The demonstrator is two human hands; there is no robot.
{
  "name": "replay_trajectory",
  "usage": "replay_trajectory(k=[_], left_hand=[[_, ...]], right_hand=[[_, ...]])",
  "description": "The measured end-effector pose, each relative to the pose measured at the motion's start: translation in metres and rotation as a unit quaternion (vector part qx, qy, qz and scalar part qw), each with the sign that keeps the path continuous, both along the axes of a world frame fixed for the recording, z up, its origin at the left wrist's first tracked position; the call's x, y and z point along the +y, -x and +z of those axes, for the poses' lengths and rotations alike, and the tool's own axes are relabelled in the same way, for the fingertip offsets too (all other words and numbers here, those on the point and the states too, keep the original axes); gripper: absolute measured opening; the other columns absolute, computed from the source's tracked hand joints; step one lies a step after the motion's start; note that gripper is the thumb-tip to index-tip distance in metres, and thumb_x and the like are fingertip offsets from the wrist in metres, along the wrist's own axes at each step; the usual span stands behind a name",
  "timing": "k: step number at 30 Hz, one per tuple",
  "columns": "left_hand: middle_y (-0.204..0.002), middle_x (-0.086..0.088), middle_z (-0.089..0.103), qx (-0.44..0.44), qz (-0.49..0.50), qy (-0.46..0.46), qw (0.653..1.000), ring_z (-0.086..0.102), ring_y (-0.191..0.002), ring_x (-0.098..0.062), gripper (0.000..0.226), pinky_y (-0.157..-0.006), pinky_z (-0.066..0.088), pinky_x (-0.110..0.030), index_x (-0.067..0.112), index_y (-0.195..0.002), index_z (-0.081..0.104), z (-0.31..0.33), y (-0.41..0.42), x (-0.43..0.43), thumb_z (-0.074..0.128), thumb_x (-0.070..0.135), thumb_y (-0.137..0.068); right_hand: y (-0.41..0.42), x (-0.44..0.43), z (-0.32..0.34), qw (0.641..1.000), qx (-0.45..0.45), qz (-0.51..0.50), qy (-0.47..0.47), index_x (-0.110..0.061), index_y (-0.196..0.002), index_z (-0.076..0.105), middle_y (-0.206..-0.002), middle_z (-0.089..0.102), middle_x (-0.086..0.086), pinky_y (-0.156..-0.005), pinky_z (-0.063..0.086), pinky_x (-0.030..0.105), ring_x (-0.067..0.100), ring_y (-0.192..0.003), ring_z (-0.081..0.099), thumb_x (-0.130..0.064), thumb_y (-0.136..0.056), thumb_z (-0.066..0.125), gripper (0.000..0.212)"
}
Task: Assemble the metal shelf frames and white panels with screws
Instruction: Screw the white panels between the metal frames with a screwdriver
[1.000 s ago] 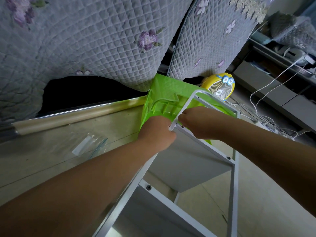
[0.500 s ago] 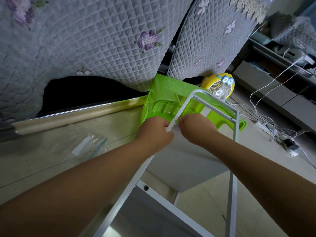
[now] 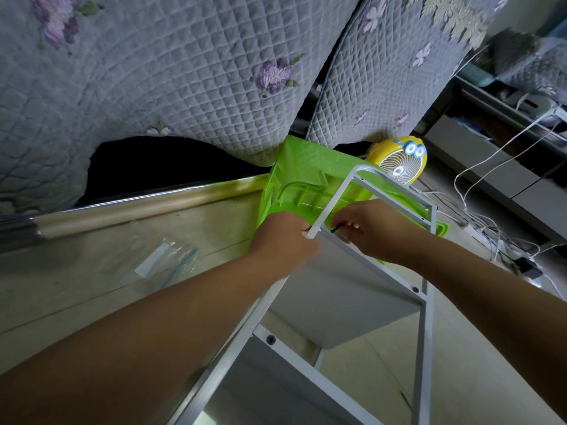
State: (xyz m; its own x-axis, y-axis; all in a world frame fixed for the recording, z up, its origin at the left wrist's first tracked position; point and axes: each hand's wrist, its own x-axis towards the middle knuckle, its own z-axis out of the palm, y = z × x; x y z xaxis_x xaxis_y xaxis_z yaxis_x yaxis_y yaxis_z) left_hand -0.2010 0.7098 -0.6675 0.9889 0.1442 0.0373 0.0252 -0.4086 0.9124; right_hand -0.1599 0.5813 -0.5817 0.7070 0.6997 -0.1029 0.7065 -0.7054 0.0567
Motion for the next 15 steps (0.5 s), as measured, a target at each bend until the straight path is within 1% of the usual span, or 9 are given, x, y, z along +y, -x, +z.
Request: replay_trajectory(k=[2,3,5,6,8,9,11,15], left_hand=[[-0.053,-0.004,0.036,-0.004,0.002,-0.003,1.000,0.033,-0.057,-0.017,0.035,-0.054,0.028,-0.028,0.001,-0.063,0.061,0.000,0.000,0.001,0.046,0.032,-0.057],[-0.054,-0.006,0.039,-0.006,0.000,-0.002,1.000,0.034,-0.057,-0.017,0.037,-0.053,0.029,-0.029,0.001,-0.066,0.064,-0.001,-0.001,0.002,0.046,0.032,-0.057],[-0.060,-0.015,0.053,-0.004,0.000,0.003,1.000,0.042,-0.059,-0.017,0.044,-0.054,0.038,-0.035,0.003,-0.077,0.071,-0.002,-0.001,0.001,0.045,0.032,-0.056],[-0.067,-0.018,0.061,-0.003,0.001,0.003,1.000,0.047,-0.061,-0.017,0.046,-0.057,0.045,-0.039,0.005,-0.081,0.072,-0.001,-0.001,0.001,0.044,0.032,-0.055],[-0.077,-0.018,0.067,-0.006,0.003,-0.002,1.000,0.056,-0.064,-0.024,0.048,-0.065,0.051,-0.039,0.007,-0.083,0.073,0.000,0.000,0.001,0.044,0.032,-0.054],[-0.078,-0.017,0.068,-0.007,0.002,-0.005,1.000,0.061,-0.069,-0.028,0.048,-0.067,0.051,-0.039,0.007,-0.083,0.073,0.000,0.000,0.000,0.044,0.032,-0.054],[-0.078,-0.016,0.069,-0.006,-0.005,-0.012,1.000,0.064,-0.078,-0.030,0.048,-0.068,0.051,-0.039,0.009,-0.084,0.073,0.002,0.000,0.000,0.044,0.032,-0.054],[-0.074,-0.017,0.067,-0.013,-0.013,-0.029,0.999,0.062,-0.076,-0.032,0.047,-0.063,0.049,-0.037,0.007,-0.083,0.073,0.004,0.002,-0.002,0.045,0.031,-0.055]], right_hand=[[-0.002,0.000,-0.002,1.000,-0.007,0.013,0.009,-0.001,-0.100,0.065,-0.096,0.066,0.013,-0.080,0.041,0.033,0.029,-0.093,0.058,-0.005,-0.089,0.048,0.021],[-0.002,-0.001,-0.004,1.000,-0.016,0.016,0.019,-0.002,-0.102,0.064,-0.099,0.064,0.012,-0.080,0.041,0.034,0.029,-0.095,0.057,-0.008,-0.091,0.047,0.021],[-0.003,-0.003,-0.008,0.998,-0.046,0.016,0.050,-0.004,-0.106,0.060,-0.105,0.061,0.011,-0.080,0.040,0.034,0.029,-0.098,0.055,-0.016,-0.095,0.042,0.023],[-0.002,-0.004,-0.010,0.996,-0.063,0.015,0.065,-0.005,-0.106,0.057,-0.106,0.059,0.011,-0.077,0.040,0.034,0.030,-0.098,0.055,-0.018,-0.096,0.040,0.023],[0.000,-0.005,-0.014,0.992,-0.093,0.016,0.082,-0.006,-0.107,0.053,-0.107,0.057,0.012,-0.069,0.037,0.032,0.031,-0.095,0.056,-0.019,-0.097,0.038,0.022],[0.001,-0.005,-0.015,0.991,-0.101,0.013,0.086,-0.007,-0.108,0.051,-0.108,0.056,0.011,-0.065,0.033,0.030,0.031,-0.095,0.056,-0.019,-0.097,0.037,0.021],[0.002,-0.004,-0.018,0.990,-0.113,-0.001,0.089,-0.008,-0.110,0.048,-0.110,0.055,0.011,-0.062,0.028,0.028,0.030,-0.095,0.056,-0.018,-0.097,0.037,0.020],[0.005,-0.002,-0.023,0.985,-0.132,-0.029,0.107,-0.009,-0.110,0.044,-0.110,0.054,0.010,-0.061,0.026,0.028,0.030,-0.095,0.056,-0.015,-0.095,0.036,0.018]])
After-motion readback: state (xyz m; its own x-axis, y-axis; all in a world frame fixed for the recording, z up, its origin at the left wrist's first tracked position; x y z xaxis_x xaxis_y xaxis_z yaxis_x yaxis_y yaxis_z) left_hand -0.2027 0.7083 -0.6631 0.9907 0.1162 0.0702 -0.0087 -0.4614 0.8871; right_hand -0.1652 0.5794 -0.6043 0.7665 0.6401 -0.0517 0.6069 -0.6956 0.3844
